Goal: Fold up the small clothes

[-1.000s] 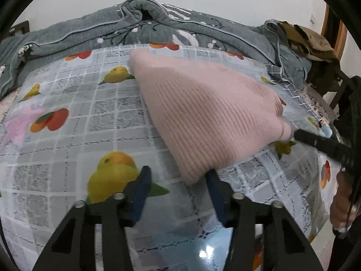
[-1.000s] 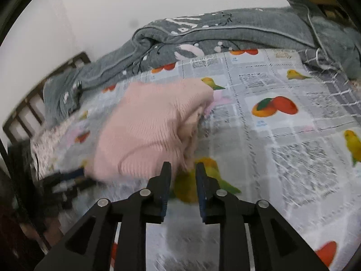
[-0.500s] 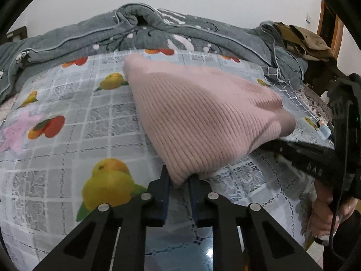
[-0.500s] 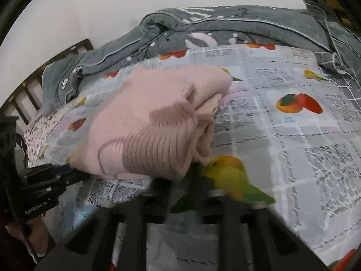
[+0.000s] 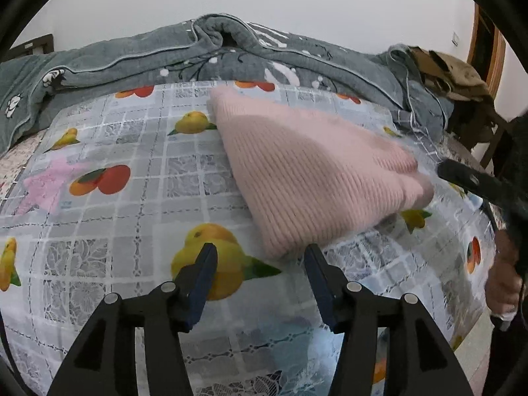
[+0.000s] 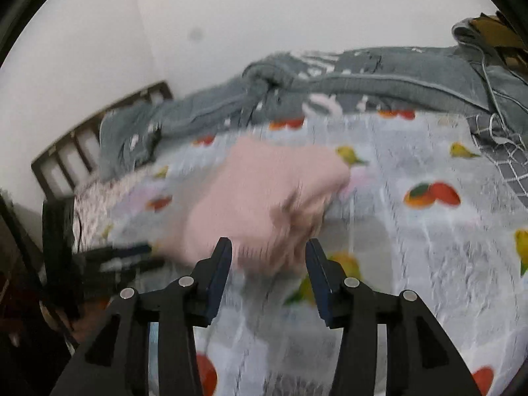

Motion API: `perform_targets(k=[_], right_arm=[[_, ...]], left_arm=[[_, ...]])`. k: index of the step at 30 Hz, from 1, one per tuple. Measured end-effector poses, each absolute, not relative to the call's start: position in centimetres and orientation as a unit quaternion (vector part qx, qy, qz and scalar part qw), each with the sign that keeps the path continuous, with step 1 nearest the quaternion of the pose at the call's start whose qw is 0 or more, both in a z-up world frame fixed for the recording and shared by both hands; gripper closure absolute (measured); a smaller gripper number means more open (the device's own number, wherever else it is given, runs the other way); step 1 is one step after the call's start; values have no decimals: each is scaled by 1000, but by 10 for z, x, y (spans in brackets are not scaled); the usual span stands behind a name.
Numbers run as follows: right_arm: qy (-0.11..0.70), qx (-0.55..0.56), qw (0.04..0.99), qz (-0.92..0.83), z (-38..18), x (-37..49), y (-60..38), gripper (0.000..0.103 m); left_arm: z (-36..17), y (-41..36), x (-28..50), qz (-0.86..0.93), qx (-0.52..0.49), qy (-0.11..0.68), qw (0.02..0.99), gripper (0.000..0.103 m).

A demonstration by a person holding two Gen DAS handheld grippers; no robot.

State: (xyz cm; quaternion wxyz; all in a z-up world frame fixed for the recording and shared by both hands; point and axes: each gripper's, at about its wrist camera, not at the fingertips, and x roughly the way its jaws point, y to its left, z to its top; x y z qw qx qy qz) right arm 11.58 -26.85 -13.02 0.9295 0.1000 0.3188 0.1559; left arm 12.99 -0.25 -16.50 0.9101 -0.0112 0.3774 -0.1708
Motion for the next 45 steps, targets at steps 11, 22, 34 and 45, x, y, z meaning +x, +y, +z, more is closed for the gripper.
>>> perform_targets(k=[11, 22, 34, 45], right_arm=[[269, 83, 941, 186, -116, 167, -251, 92], [383, 127, 912, 72, -173, 199, -270, 85], [399, 149, 900, 93, -182, 203, -257, 80], [386, 154, 899, 135, -171, 194, -254, 69]], left_arm=[[-162, 9, 134, -162, -35, 365, 916, 50], [-154, 4, 171, -155, -67, 378, 910, 50], [-163, -11, 209, -193, -143, 409, 880, 43], [-147, 4, 205, -154, -100, 392, 901, 43]])
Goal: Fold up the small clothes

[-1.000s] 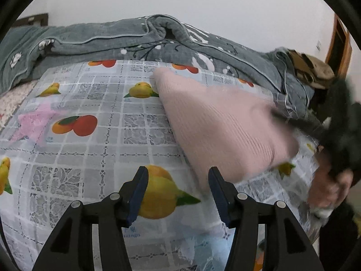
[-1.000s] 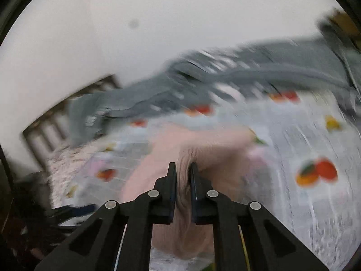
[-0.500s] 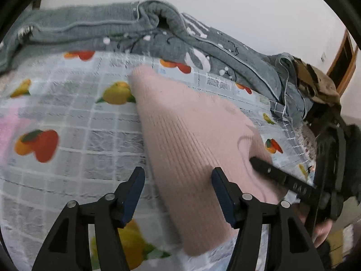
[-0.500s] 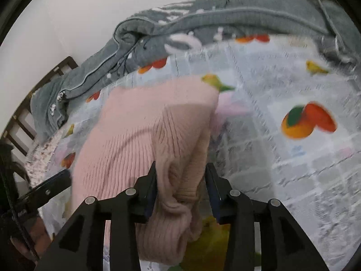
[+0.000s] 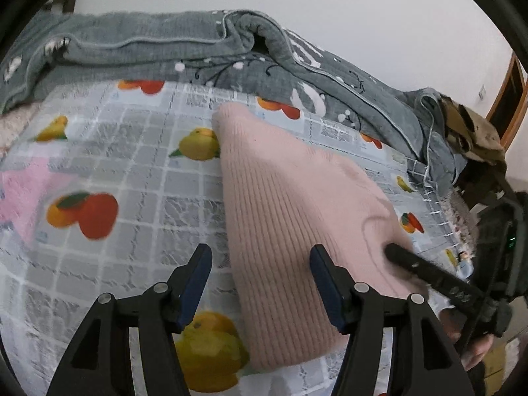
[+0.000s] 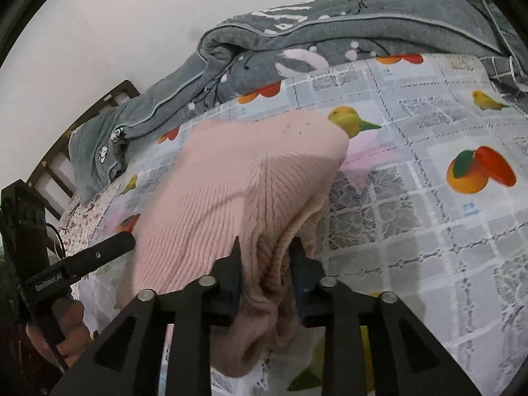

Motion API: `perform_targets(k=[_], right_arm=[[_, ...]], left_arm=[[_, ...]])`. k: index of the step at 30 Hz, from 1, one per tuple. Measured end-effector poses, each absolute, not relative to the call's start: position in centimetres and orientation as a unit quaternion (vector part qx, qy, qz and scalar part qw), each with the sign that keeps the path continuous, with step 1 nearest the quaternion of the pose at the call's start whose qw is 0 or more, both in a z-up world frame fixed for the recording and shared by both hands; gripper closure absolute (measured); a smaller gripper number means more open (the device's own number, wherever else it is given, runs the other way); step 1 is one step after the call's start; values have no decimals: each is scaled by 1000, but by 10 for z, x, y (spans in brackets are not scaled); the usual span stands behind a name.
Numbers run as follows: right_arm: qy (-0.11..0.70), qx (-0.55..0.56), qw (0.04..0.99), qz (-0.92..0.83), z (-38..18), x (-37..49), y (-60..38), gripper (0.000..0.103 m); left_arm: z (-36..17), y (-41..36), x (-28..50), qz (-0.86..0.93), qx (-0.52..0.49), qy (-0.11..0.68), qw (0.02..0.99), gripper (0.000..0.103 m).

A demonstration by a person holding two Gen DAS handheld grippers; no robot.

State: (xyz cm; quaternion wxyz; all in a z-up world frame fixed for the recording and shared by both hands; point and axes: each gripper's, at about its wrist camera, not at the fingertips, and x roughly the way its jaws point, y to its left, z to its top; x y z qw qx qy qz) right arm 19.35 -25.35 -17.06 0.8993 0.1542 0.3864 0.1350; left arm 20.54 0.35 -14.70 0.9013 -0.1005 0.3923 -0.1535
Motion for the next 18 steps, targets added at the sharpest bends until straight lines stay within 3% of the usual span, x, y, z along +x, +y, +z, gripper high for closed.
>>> perform_targets(k=[5, 8, 10, 13, 16, 18], right_arm=[[363, 122, 916, 118, -157, 199, -251, 68], [397, 102, 904, 122, -170, 216, -239, 82], [377, 76, 914, 128, -167, 213, -234, 89], [321, 125, 920, 184, -152, 196, -252, 90], [385, 119, 905, 138, -174, 212, -255, 89], [394, 120, 901, 133, -176, 211, -257, 83]], left_arm=[[-139, -5, 214, -142, -70, 382, 910, 43], [-136, -7, 220, -143, -69, 381, 911, 43], [-135, -7, 222, -144, -67, 378, 912, 43], [-132, -6, 225, -148, -61, 371, 915, 43], [-130, -8, 237, -145, -55, 369, 917, 43], [-127, -9, 247, -148, -52, 369, 916, 43]])
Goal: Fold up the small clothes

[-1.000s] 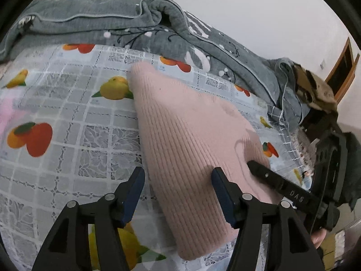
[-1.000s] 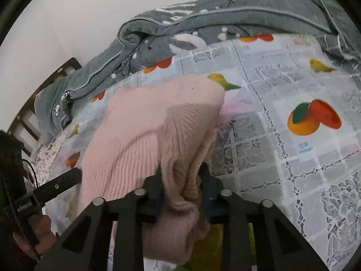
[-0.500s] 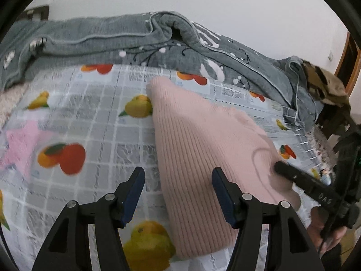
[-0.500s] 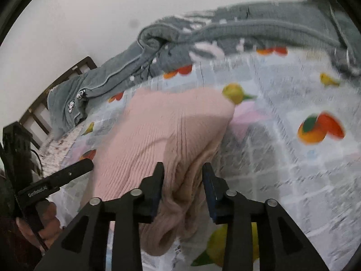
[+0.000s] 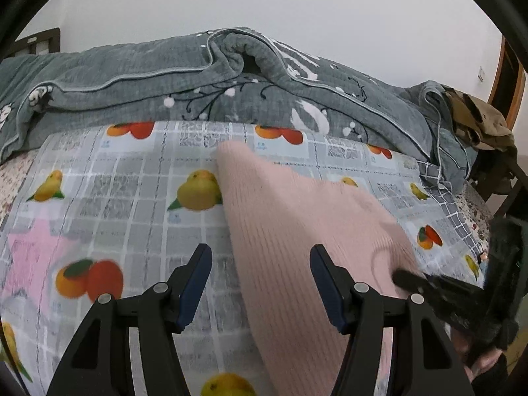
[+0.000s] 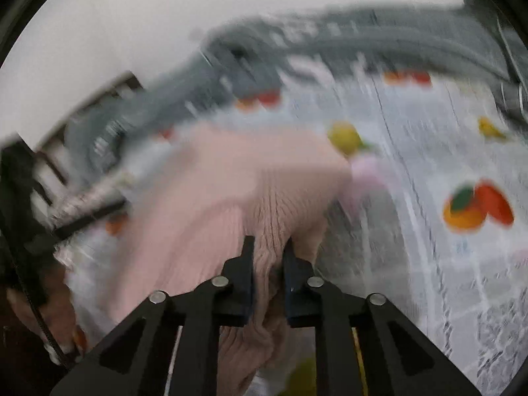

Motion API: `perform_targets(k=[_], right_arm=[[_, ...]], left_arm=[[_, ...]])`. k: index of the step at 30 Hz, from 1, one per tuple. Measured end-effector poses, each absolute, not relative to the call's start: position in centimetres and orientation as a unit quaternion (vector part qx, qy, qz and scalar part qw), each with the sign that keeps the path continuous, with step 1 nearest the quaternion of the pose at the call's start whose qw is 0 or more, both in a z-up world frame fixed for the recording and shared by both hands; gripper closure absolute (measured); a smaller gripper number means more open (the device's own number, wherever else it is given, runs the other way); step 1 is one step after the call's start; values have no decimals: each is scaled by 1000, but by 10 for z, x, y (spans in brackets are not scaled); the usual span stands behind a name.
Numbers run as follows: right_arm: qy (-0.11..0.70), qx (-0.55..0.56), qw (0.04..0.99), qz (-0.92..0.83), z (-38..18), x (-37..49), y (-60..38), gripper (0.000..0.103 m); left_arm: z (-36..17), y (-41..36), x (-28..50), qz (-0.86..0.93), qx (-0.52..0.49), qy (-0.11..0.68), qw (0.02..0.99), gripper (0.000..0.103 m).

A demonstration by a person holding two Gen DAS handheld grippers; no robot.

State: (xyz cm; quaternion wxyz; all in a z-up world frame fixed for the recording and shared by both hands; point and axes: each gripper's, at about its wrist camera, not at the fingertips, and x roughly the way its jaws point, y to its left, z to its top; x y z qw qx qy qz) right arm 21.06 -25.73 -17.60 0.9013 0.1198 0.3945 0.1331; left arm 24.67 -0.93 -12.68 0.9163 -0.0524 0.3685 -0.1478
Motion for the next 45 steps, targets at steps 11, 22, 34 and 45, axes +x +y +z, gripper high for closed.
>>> perform_targets(k=[11, 22, 34, 45], right_arm=[[349, 59, 927, 124, -128, 255, -249, 69], [422, 81, 898, 94, -180, 302, -267, 71], [327, 17, 936, 128, -137, 216, -245, 69], [350, -27, 936, 30, -169, 198, -244, 75]], left_arm=[[-117, -39, 326, -197, -9, 374, 906, 43], [-163, -56, 370, -147, 62, 412, 897, 43], [-127, -45, 298, -162, 28, 379, 911, 43], [-146, -55, 234, -140, 28, 385, 912, 42]])
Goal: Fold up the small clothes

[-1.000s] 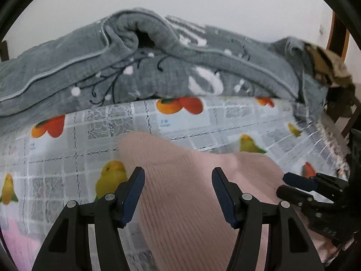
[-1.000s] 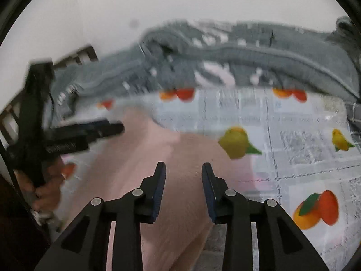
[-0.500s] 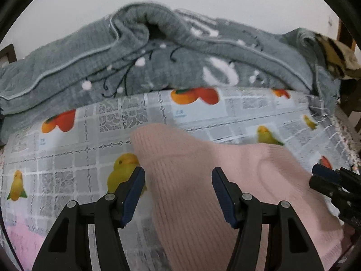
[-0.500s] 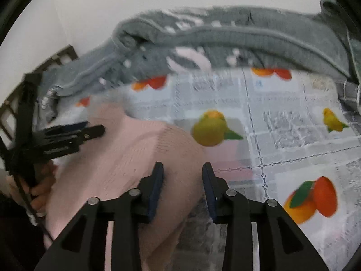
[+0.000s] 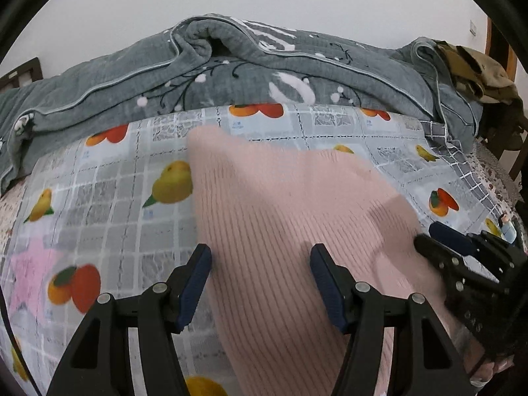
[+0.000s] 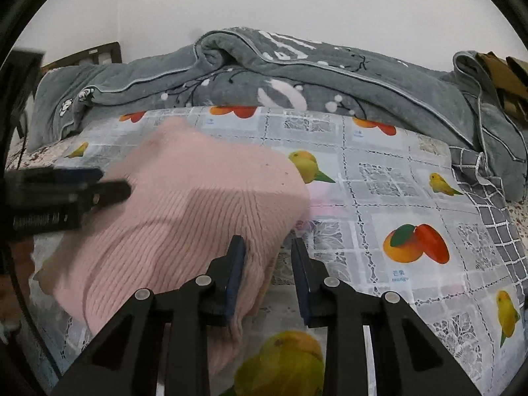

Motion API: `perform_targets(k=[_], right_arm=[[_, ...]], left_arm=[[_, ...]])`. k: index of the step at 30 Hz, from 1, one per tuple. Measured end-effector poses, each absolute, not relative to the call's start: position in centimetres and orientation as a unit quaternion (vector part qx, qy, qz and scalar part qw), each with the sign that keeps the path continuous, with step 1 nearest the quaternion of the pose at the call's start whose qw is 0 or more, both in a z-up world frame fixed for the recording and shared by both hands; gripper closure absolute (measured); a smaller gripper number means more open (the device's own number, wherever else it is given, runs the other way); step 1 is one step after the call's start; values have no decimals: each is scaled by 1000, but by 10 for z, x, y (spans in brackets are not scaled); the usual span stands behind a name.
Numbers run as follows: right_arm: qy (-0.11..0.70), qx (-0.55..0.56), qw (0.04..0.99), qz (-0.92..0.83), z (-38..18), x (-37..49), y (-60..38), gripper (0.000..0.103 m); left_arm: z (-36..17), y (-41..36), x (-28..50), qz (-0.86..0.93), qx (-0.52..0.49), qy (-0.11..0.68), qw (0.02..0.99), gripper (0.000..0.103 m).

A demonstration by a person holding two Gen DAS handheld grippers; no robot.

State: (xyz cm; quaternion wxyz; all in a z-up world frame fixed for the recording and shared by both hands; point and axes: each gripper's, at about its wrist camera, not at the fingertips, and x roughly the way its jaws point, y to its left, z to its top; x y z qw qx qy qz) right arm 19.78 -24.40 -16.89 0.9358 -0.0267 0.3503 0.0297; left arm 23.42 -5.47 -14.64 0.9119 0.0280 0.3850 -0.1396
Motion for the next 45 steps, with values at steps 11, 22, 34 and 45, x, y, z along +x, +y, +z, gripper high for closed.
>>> perform_targets(k=[11, 22, 34, 45], right_arm=[[375, -11, 927, 8, -155, 156, -251, 74], [374, 10, 927, -26, -98, 83, -266, 59], [327, 2, 944, -39, -36, 3, -263, 12], [326, 18, 944, -33, -24, -20, -269, 12]], left_arm=[[-144, -51, 182, -136, 8, 404, 905, 42], [-90, -49, 105, -114, -2, 384, 916, 41], [-25, -45, 29, -78, 4, 338, 938, 20], [-12, -44, 4, -66, 13, 323, 944, 20]])
